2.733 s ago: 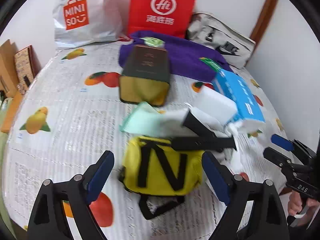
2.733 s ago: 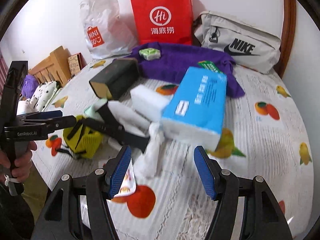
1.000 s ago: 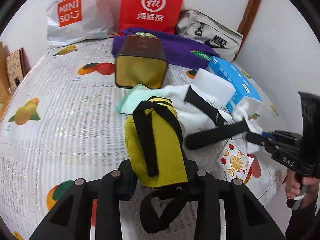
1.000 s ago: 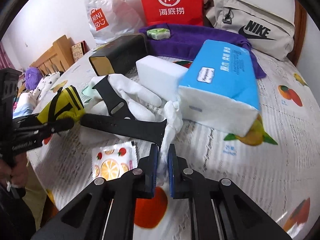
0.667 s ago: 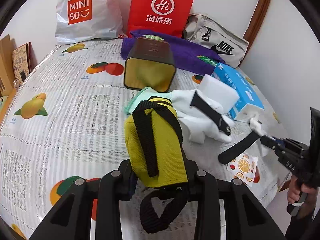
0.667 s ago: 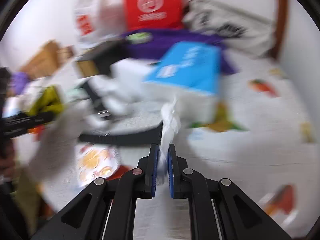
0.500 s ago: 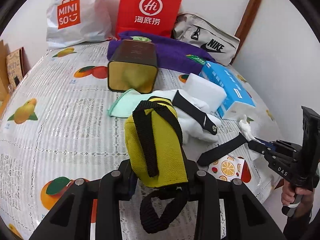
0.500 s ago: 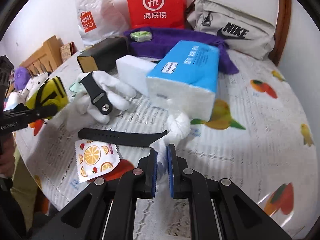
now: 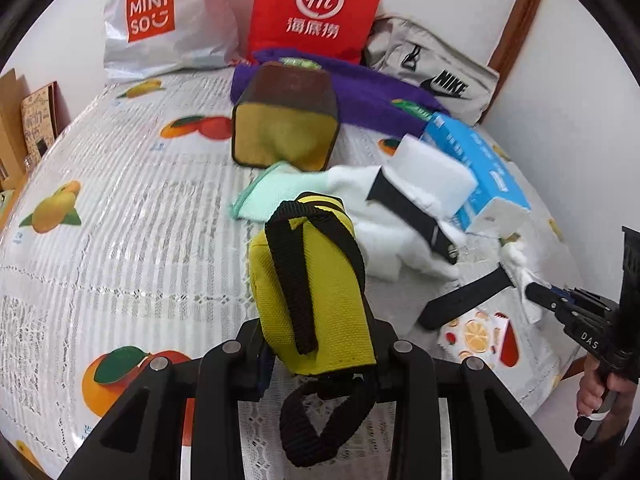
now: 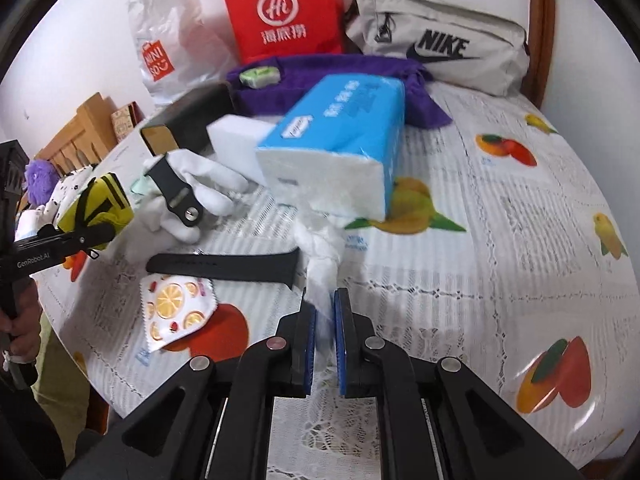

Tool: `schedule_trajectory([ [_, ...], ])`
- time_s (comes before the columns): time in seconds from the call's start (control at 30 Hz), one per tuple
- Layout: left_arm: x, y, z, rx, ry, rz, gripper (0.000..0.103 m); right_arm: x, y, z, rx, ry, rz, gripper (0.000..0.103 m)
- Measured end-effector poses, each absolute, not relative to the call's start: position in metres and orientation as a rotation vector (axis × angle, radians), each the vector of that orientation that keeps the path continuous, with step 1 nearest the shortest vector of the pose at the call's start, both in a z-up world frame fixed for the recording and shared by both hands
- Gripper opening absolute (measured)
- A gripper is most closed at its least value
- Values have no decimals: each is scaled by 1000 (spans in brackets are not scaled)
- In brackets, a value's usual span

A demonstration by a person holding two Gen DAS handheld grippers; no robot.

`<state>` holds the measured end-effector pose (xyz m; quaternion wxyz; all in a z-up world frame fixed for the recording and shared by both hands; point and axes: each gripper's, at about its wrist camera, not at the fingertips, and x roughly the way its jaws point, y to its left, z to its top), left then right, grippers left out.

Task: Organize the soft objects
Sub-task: 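Carry the yellow pouch and white tissue over the purple towel with both tools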

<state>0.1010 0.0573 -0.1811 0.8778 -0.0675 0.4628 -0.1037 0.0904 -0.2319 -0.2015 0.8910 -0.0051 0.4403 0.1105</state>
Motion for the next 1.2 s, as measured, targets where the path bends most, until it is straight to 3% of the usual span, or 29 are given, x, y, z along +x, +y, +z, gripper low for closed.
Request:
schedule_trajectory([
  [0.23, 104, 63, -182, -171, 973, -225, 33, 99, -233, -208, 15, 925, 227, 12],
  [0.37, 107, 65, -179, -168, 975, -218, 33, 99, -233, -205, -5, 908, 236, 5],
  [1.2, 167, 77, -114, -162, 913, -172, 33, 137, -240, -115, 23, 772, 340, 5],
])
